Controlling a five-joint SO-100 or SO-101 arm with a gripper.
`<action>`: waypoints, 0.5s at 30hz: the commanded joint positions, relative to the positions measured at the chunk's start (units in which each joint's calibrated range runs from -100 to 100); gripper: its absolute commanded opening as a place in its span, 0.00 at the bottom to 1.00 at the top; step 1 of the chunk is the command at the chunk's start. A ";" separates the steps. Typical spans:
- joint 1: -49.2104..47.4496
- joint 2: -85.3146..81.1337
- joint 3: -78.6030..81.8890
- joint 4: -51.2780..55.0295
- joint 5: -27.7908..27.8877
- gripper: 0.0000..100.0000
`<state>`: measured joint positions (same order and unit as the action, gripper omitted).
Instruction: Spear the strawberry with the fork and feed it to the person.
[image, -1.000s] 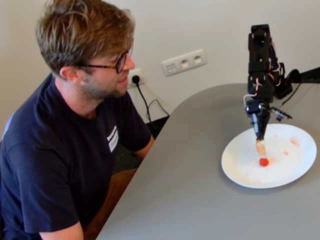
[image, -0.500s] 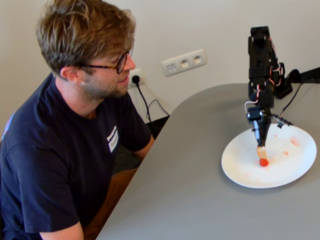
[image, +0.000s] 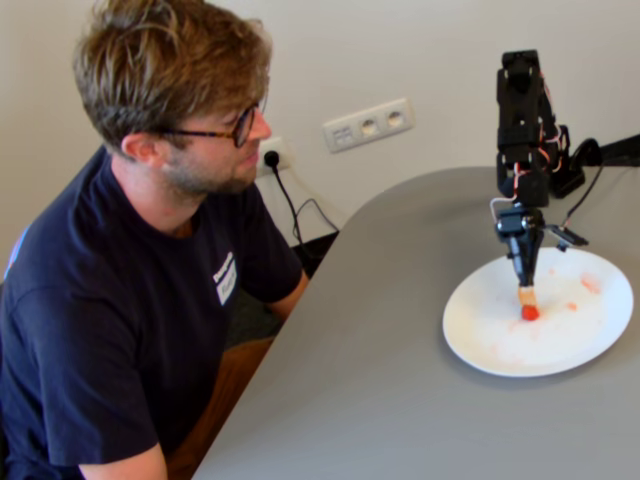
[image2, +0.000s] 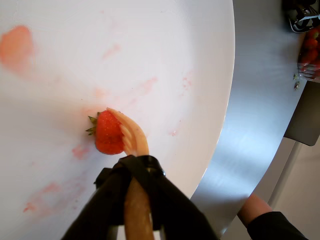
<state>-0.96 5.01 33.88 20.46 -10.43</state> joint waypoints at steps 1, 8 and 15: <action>0.37 0.28 -0.15 0.60 0.15 0.01; 0.29 -8.28 -6.28 0.42 0.10 0.01; 0.44 -22.93 -6.92 0.42 0.25 0.01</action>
<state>-0.96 -12.68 29.80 21.41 -10.38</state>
